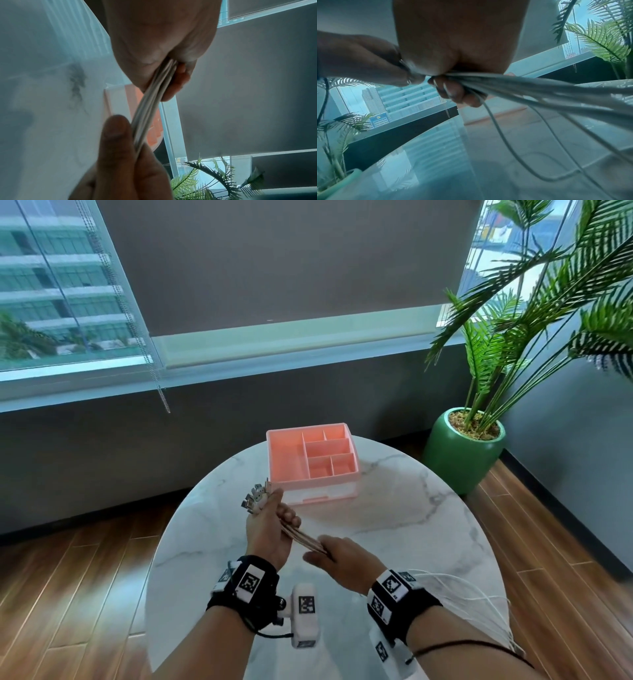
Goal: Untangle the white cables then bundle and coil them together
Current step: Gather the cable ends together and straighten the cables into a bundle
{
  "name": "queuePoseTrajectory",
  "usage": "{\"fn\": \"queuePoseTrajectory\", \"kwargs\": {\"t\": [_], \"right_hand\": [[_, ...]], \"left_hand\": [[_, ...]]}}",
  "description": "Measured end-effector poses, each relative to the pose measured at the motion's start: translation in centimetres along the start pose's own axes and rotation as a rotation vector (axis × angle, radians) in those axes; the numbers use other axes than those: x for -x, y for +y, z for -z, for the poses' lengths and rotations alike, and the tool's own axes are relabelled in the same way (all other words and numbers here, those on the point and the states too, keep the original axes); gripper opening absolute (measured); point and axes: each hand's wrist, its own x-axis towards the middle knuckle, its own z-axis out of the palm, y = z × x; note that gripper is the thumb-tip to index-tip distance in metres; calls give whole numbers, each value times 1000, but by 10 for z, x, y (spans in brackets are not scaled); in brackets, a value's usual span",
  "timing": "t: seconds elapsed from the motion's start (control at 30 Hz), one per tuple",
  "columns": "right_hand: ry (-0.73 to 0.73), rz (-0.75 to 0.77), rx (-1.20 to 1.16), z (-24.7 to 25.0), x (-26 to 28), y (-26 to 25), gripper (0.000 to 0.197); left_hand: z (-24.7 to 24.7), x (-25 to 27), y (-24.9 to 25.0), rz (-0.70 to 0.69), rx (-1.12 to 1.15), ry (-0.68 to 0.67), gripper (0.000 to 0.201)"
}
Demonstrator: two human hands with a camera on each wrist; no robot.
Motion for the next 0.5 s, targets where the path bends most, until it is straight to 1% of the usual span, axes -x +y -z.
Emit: {"fn": "queuePoseTrajectory", "kwargs": {"t": [0.07,0.1,0.17,0.23,0.27,0.3,0.33,0.37,0.4,0.43,0.5], "right_hand": [[-25,12,-11,1,4,5,41],[-42,17,-22,4,3,5,42],[-60,12,-52,20,1,5,43],[-72,-17,-67,42,0,4,43],[-84,-41,-70,53,1,4,43],[-102,-73,-65,64,2,5,42],[-126,-107,-62,72,4,7,39],[-161,-144,-63,79,6,7,35],[-197,-175,-60,85,9,6,32],[-234,-196,-45,88,10,3,33],[-321,-219,18,91,14,-6,35]], "left_hand": [[9,1,0,11,-79,-43,17],[15,2,1,40,-125,-85,15],[26,2,4,139,-260,-183,26],[34,4,14,229,-539,-255,38],[37,5,20,250,-705,-277,42],[37,5,25,240,-846,-288,45],[36,6,30,187,-931,-296,46],[31,6,35,98,-951,-304,43],[24,6,39,1,-921,-323,36],[15,8,41,-86,-880,-359,29],[-6,12,39,-197,-861,-474,23]]}}
